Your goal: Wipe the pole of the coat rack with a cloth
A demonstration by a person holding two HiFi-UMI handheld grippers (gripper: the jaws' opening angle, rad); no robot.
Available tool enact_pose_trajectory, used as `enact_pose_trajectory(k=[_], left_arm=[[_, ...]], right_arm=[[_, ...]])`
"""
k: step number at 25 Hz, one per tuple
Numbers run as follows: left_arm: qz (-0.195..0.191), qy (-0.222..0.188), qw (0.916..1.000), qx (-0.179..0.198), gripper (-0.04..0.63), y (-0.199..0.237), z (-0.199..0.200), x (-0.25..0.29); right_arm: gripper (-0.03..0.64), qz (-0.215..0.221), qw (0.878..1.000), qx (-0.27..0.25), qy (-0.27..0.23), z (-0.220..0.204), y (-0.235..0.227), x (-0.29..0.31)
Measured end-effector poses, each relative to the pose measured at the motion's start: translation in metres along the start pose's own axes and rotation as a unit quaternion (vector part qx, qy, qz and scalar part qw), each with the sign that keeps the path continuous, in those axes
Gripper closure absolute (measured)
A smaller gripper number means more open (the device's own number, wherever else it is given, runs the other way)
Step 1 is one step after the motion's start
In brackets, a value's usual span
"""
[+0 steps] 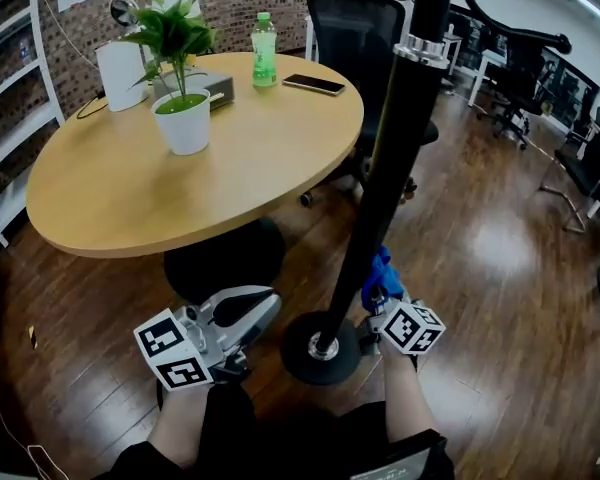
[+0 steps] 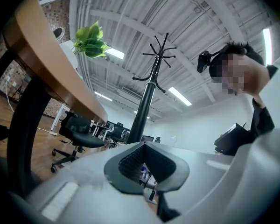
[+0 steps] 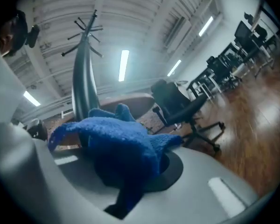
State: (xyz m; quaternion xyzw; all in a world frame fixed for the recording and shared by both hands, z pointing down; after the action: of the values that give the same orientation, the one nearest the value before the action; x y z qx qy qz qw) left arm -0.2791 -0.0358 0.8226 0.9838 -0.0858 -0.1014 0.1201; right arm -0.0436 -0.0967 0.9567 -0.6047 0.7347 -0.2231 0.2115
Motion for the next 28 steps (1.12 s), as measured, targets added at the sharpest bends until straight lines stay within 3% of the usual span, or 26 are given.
enact_pose_trajectory(k=[5, 9, 14, 17, 19, 21, 25, 28], left_arm=[[0.01, 0.014, 0.9998, -0.011, 0.592, 0.008, -0.021, -0.005], [0.012, 0.02, 0.9996, -0.015, 0.593, 0.006, -0.029, -0.009], [0.012, 0.018, 0.9998, -0.005, 0.592, 0.004, -0.021, -0.011], [0.011, 0.016, 0.9998, -0.002, 0.593, 0.003, -0.019, -0.012], [0.008, 0.013, 0.9999, -0.002, 0.592, 0.003, -0.018, -0.012], [0.004, 0.009, 0.9999, -0.001, 0.592, 0.002, -0.014, -0.011], [-0.006, -0.001, 1.0, 0.005, 0.592, -0.001, -0.002, -0.01], [-0.01, -0.014, 0.9998, 0.01, 0.592, -0.002, 0.012, -0.013]], right_arm=[[0.595, -0.061, 0.992, 0.076, 0.077, -0.108, -0.076, -0.01], [0.595, -0.109, 0.979, 0.1, 0.138, -0.173, -0.113, -0.025], [0.595, -0.134, 0.974, 0.103, 0.149, -0.19, -0.119, -0.034], [0.595, -0.091, 0.987, 0.089, 0.103, -0.149, -0.091, -0.03], [0.595, -0.044, 0.997, 0.052, 0.042, -0.098, -0.056, -0.028], [0.597, 0.008, 0.999, 0.0, -0.032, -0.034, -0.01, -0.026], [0.597, 0.08, 0.979, -0.091, -0.162, 0.09, 0.079, -0.026], [0.597, 0.12, 0.951, -0.167, -0.231, 0.168, 0.145, -0.029]])
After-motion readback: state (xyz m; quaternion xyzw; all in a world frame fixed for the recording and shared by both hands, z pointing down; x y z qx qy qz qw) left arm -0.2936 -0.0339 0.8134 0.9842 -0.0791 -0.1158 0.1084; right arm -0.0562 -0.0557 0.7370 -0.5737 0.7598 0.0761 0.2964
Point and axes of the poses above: the fingertips, and each gripper's own axes: x forward along the fingers, y to its left, z out of its top, the point moved 2 cm from there along -x, backward along the fingers, and after that the axes turned 3 degrees about x, right-handed, at the moved point
